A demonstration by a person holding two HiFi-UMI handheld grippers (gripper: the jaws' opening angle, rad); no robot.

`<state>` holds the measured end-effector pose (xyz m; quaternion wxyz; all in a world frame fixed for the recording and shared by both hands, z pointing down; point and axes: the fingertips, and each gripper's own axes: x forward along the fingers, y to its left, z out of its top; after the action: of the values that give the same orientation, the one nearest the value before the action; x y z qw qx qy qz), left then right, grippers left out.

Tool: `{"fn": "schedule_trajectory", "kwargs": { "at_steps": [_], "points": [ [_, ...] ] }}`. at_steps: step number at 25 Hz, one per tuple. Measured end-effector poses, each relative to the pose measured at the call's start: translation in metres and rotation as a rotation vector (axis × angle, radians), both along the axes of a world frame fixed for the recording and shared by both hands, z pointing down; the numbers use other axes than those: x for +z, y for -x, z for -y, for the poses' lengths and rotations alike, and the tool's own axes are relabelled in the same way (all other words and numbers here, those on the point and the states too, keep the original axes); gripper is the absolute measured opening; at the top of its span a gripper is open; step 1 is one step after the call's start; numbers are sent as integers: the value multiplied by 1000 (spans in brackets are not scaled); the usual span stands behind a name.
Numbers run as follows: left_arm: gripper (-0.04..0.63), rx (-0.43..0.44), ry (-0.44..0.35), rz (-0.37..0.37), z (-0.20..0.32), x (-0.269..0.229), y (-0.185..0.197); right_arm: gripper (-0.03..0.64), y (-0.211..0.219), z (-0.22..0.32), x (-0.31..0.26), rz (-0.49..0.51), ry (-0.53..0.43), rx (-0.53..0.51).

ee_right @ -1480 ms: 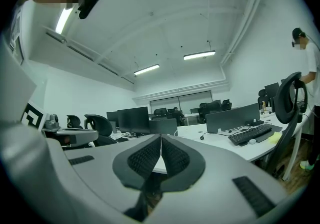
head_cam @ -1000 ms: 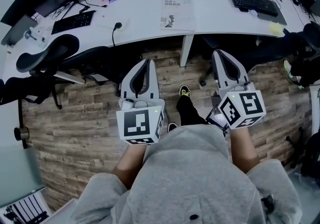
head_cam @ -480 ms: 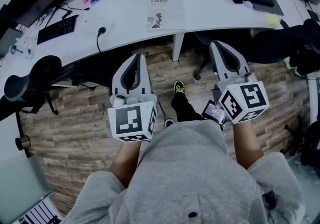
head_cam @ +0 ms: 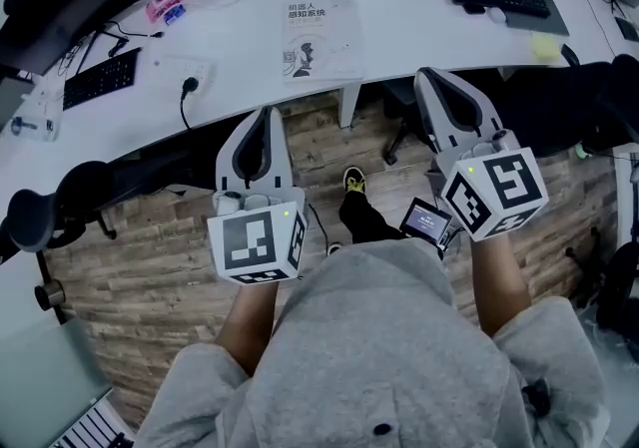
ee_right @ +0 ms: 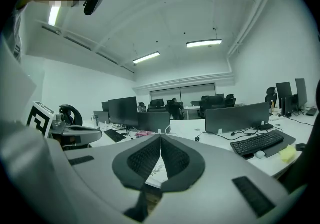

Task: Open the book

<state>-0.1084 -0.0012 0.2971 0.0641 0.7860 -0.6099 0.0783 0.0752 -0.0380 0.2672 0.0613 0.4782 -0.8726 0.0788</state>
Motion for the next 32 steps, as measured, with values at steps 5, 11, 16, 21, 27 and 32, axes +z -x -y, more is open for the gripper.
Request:
{"fn": "schedule_trajectory", "kwargs": {
  "at_steps": [5, 11, 16, 21, 27, 32],
  "points": [
    [9, -7, 9, -2, 25, -1, -3, 26, 4, 23, 3, -1, 12, -16],
    [9, -19, 5, 23, 48, -5, -8, 26, 3, 47, 12, 22, 29, -33],
    [9, -38, 14, 48, 66, -4, -13, 26, 0, 67, 18, 46, 44, -38],
    [9, -58, 13, 65, 82, -5, -14, 26, -1, 84, 21, 47, 46, -57],
    [9, -90, 7, 81, 96, -8, -13, 26, -3, 106, 23, 64, 48, -73],
    [9, -110, 1, 94, 101, -9, -12, 26, -4, 117, 26, 77, 49, -78]
  ]
}}
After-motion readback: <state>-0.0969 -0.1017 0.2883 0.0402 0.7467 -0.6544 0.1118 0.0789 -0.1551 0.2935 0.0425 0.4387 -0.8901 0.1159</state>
